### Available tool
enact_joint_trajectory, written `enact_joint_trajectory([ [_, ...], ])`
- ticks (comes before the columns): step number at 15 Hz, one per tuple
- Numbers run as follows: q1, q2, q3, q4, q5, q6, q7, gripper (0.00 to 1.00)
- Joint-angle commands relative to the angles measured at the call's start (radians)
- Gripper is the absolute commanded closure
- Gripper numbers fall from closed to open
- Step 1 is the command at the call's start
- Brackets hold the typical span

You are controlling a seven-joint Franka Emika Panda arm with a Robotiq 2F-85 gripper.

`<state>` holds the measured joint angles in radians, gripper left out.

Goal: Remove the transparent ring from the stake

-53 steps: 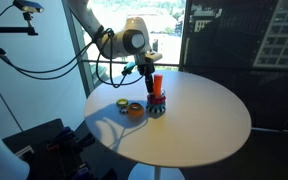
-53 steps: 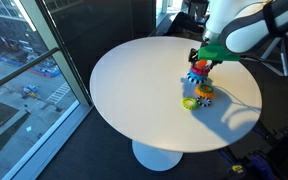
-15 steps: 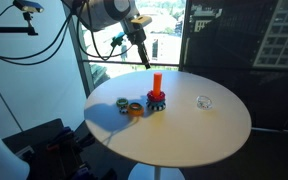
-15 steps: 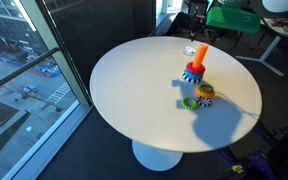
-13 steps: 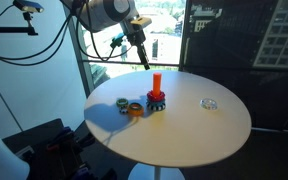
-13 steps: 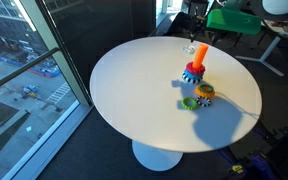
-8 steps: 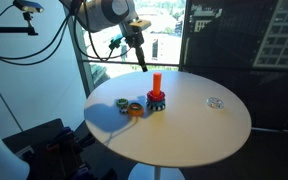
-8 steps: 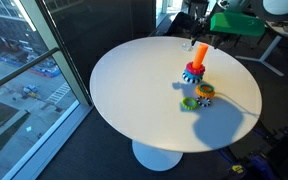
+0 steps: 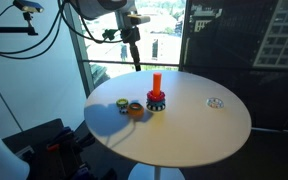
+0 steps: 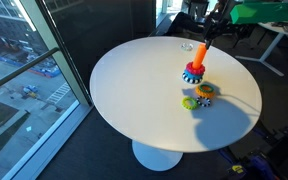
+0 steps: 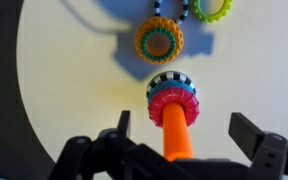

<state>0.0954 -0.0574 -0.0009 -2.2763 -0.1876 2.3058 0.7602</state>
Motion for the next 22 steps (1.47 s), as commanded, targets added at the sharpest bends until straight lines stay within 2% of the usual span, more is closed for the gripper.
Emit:
enact_joint_trajectory([
  [1,-0.024,-0.055,0.024,0.015,0.026,-0.138,-0.086,0.00],
  [12,-0.024,-0.122,0.062,0.038,0.048,-0.369,-0.231,0.00],
  [16,-0.025,-0.135,0.065,0.044,0.062,-0.398,-0.278,0.00],
  [22,-0.029,-0.145,0.060,0.038,0.115,-0.376,-0.365,0.00],
])
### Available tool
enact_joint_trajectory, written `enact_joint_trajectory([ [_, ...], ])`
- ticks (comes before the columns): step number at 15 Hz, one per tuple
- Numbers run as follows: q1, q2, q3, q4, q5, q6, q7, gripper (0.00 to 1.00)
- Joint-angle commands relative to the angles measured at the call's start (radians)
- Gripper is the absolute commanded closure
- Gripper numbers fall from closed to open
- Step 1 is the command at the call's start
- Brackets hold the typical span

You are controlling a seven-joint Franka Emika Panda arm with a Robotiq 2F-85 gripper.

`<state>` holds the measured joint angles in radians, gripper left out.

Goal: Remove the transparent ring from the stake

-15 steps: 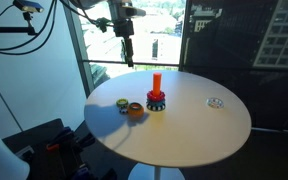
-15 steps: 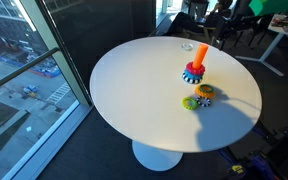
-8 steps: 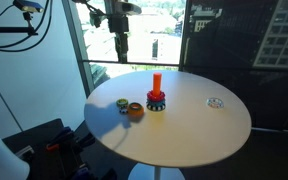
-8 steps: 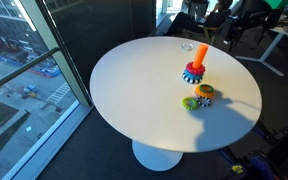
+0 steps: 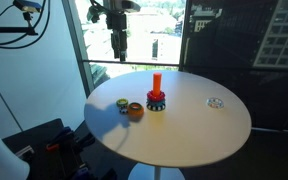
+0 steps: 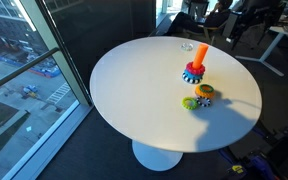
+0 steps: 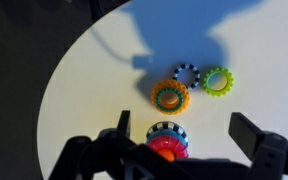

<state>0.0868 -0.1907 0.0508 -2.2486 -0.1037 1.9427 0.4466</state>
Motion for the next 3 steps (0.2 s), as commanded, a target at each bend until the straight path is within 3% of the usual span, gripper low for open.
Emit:
enact_joint_trajectory([
  [1,-0.022,-0.009,0.009,0.008,0.030,0.000,-0.055,0.00],
  [3,-0.024,-0.001,0.019,0.002,0.011,0.000,-0.024,0.00],
])
